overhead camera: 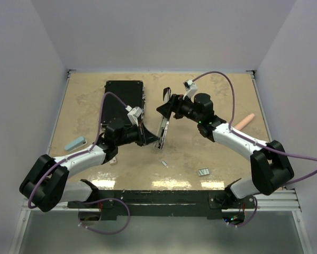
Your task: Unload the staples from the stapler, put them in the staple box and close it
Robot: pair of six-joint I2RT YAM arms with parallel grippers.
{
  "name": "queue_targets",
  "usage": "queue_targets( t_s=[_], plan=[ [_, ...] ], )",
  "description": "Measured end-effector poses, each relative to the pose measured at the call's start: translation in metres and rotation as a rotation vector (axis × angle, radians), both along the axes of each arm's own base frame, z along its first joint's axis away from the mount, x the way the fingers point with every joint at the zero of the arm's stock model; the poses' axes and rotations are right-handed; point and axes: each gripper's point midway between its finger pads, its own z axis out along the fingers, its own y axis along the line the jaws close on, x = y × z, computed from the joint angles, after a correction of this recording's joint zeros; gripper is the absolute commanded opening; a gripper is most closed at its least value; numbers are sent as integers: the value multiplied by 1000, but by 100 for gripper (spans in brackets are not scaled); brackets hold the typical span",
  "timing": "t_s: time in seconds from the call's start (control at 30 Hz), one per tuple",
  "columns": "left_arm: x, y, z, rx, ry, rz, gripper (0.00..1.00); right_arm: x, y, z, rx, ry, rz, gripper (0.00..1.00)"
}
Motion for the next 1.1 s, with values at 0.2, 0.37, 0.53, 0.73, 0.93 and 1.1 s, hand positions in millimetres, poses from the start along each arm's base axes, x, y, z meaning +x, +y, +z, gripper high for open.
queue_targets(
  t_s=[0.2, 0.37, 0.53, 0.73, 0.93, 1.1],
  plan=[
    [3, 0, 9, -83, 45, 38, 0, -18, -7, 14, 27, -5, 4, 72],
    [4, -1, 16, -113, 53, 48, 0, -23, -11, 19, 47, 6, -8, 69],
    [5, -2, 20, -134, 56, 52, 0, -22, -13, 6, 31, 59, -32, 63],
    [5, -2, 21, -138, 56, 53, 0, -26, -12, -9, 34, 101, -28, 50],
    [5, -1, 18, -133, 62, 58, 0, -32, -7, -11, 72, 111, -5, 36],
    [6, 0, 17, -128, 65, 67, 1, -34, -6, -11, 106, 125, -7, 13]
  ],
)
